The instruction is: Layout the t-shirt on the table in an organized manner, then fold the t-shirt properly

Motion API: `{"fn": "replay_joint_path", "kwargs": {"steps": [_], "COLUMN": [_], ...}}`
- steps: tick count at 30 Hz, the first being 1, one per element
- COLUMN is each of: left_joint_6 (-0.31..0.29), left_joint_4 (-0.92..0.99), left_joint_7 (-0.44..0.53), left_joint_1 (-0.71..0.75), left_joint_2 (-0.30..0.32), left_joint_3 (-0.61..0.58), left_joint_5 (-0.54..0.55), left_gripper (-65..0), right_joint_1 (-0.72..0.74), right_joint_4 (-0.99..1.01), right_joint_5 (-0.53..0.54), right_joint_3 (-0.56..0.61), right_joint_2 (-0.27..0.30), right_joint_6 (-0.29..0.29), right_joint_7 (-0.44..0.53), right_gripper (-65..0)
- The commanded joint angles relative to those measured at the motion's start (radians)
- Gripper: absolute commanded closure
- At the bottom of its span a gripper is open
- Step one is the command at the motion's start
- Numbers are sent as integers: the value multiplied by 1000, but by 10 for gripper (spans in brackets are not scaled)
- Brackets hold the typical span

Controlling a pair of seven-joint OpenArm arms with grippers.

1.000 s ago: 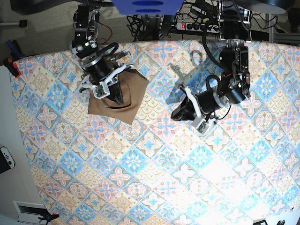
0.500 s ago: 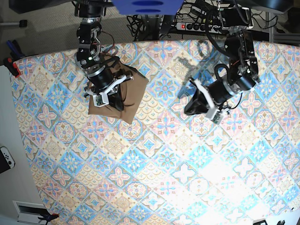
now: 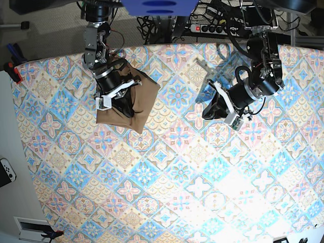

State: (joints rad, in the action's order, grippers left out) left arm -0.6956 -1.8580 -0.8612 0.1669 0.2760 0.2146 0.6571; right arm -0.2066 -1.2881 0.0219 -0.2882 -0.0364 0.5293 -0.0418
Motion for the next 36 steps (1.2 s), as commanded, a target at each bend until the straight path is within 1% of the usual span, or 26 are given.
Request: {"fn": "replay_joint_path", "kwargs": {"steps": [1,3,4,7,10,12,15,19,21,23,25,27,31,33,35,36], "left_joint_6": [-3,-3,-3,-3,-3,-3,-3,-3,-3,-3,-3,-3,-3,-3,-3,-3], "left_joint_4": [-19,-24,-35,-84,-156,-188,-214,-223,-225,-225,-225,-225,-222,-220,-217,-211], "left_joint_7": [24,24,24,26,26,32,33,35,41,87,150,218,325,376,423,442], "left_joint_1": [-10,-10,-10,10,36,62,98,153,193,242,303,360,463,507,544,566], "left_joint_2": [6,7,19,49,59,67,62,62,62,65,65,65,62,61,61,61], "left_joint_3": [7,9,9,6,12,12,12,10,12,12,10,6,4,4,4,4], "left_joint_5": [19,17,17,16,-1,-47,-156,-248,-270,-288,-314,-345,-408,-415,-420,-420], "left_gripper": [0,0,0,0,0,0,0,0,0,0,0,0,0,0,0,0], "right_joint_1": [-21,-23,-23,-23,-24,-43,-86,-141,-201,-255,-279,-288,-308,-354,-394,-416], "right_joint_4": [-31,-127,-180,-344,-497,-559,-609,-634,-634,-634,-634,-635,-632,-632,-634,-634], "right_joint_5": [-58,-58,-58,-58,-58,-58,-58,-58,-58,-58,-58,-58,-49,6,92,134], "right_joint_3": [-12,-26,-33,-64,-105,-113,-113,-121,-124,-158,-200,-243,-305,-319,-348,-366], "right_joint_2": [10,10,10,10,7,3,3,-1,-27,-70,-107,-113,-118,-118,-118,-118], "right_joint_6": [-33,-33,-33,-33,-33,-33,-34,-39,-39,-39,-39,-39,-39,-41,-44,-54], "right_joint_7": [-96,-97,-108,-168,-203,-232,-266,-263,-261,-244,-192,-145,-100,-97,-73,-59], "right_gripper": [0,0,0,0,0,0,0,0,0,0,0,0,0,0,0,0]}}
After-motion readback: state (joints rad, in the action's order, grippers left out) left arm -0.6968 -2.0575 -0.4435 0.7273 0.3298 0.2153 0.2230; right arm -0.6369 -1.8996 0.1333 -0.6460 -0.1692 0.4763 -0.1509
